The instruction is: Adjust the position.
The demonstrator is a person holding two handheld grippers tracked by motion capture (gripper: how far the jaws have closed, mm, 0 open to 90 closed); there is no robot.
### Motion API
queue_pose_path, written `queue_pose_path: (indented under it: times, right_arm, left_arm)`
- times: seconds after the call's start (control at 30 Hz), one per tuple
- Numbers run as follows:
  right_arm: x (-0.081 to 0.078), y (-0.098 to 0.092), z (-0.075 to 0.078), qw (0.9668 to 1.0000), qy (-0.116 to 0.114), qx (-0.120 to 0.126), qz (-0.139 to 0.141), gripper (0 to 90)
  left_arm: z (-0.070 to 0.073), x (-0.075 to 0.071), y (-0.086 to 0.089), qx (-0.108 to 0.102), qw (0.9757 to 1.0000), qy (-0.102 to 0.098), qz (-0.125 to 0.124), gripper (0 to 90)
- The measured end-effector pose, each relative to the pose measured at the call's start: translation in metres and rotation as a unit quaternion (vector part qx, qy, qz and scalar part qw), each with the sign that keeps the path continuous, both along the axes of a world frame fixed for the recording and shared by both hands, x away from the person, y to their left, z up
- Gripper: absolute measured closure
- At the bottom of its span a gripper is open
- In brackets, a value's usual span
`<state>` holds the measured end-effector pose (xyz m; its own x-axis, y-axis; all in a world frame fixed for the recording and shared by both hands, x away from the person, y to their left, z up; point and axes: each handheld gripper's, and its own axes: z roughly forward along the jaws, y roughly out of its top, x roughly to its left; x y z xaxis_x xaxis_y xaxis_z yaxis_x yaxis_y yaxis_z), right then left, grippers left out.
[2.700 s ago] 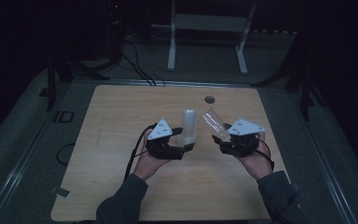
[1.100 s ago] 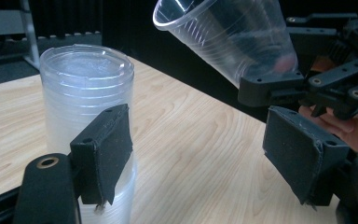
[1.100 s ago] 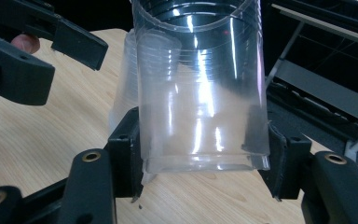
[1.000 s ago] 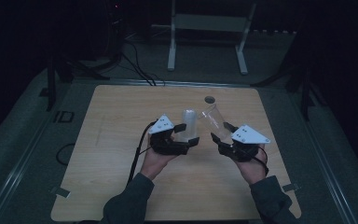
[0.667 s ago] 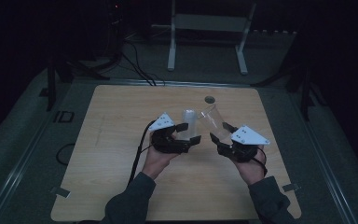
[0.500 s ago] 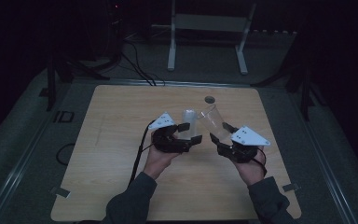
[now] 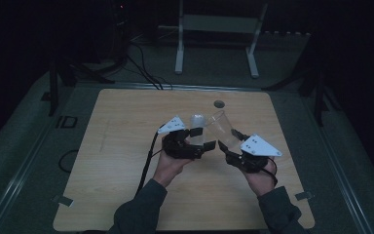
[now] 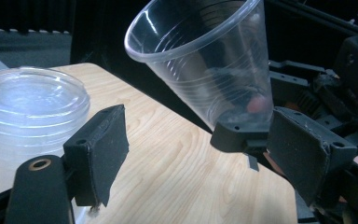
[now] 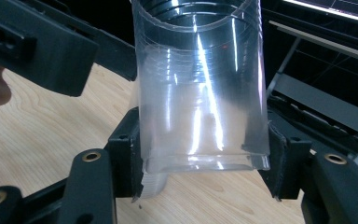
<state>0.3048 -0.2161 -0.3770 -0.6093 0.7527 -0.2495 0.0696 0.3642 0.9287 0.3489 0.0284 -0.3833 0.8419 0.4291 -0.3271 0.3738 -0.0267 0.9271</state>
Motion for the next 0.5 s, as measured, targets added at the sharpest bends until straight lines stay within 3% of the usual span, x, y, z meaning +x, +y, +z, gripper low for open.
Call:
queue_pose_path:
  times: [0.5]
  right_arm:
    - [-0.0028,0.0045,-0.0062,0.9998,-0.004,0.018,0.003,41.4]
  left_arm:
    - [0.0002,0.0025,-0.006,-0.017,0.9998,0.008,0.001,19.1]
